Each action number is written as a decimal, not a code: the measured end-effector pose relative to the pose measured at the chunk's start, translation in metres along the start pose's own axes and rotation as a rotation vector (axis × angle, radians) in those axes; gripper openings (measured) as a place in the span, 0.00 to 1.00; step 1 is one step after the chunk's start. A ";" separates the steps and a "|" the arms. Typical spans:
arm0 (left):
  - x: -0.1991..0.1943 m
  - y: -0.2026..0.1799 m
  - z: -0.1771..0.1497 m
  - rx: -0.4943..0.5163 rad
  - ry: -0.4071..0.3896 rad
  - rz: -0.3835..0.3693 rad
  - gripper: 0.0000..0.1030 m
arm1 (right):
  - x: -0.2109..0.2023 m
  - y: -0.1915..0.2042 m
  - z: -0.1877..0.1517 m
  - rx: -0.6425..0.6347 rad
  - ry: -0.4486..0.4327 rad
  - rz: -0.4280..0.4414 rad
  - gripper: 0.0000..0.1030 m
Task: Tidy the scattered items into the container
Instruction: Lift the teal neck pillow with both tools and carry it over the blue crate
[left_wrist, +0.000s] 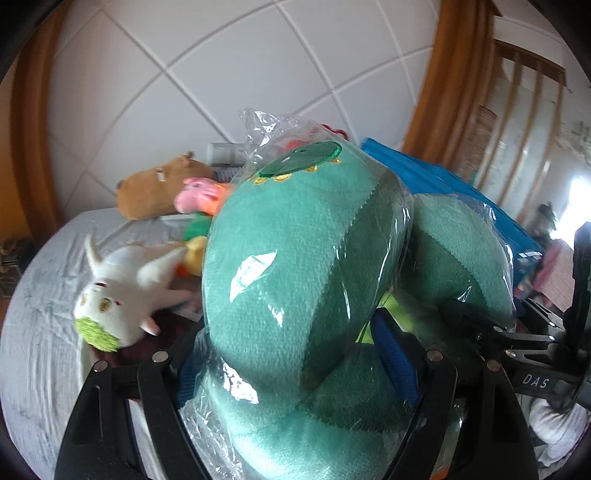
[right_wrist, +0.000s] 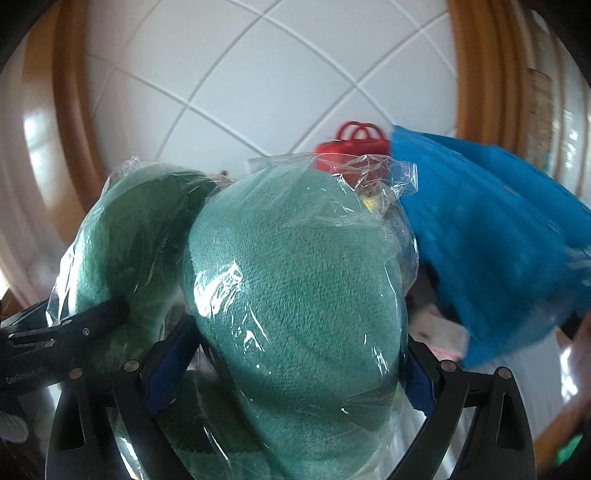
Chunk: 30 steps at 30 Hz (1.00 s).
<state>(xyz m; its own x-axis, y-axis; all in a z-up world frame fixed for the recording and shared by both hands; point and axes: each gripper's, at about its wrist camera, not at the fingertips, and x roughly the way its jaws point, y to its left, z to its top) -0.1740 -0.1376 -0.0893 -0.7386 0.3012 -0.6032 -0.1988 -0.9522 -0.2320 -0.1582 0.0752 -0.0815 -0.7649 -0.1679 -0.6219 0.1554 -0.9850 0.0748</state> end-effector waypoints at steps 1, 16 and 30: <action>0.000 -0.007 -0.002 0.008 0.006 -0.014 0.79 | -0.006 -0.005 -0.004 0.009 0.002 -0.018 0.95; -0.012 -0.146 -0.057 0.056 0.048 -0.053 0.79 | -0.085 -0.109 -0.066 0.088 0.007 -0.063 0.95; -0.025 -0.324 -0.111 0.085 0.041 -0.075 0.79 | -0.193 -0.261 -0.116 0.086 -0.003 -0.075 0.95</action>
<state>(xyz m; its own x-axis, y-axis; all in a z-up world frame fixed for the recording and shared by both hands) -0.0200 0.1694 -0.0835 -0.6929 0.3716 -0.6179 -0.3074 -0.9274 -0.2131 0.0209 0.3689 -0.0715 -0.7742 -0.0939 -0.6259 0.0437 -0.9945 0.0952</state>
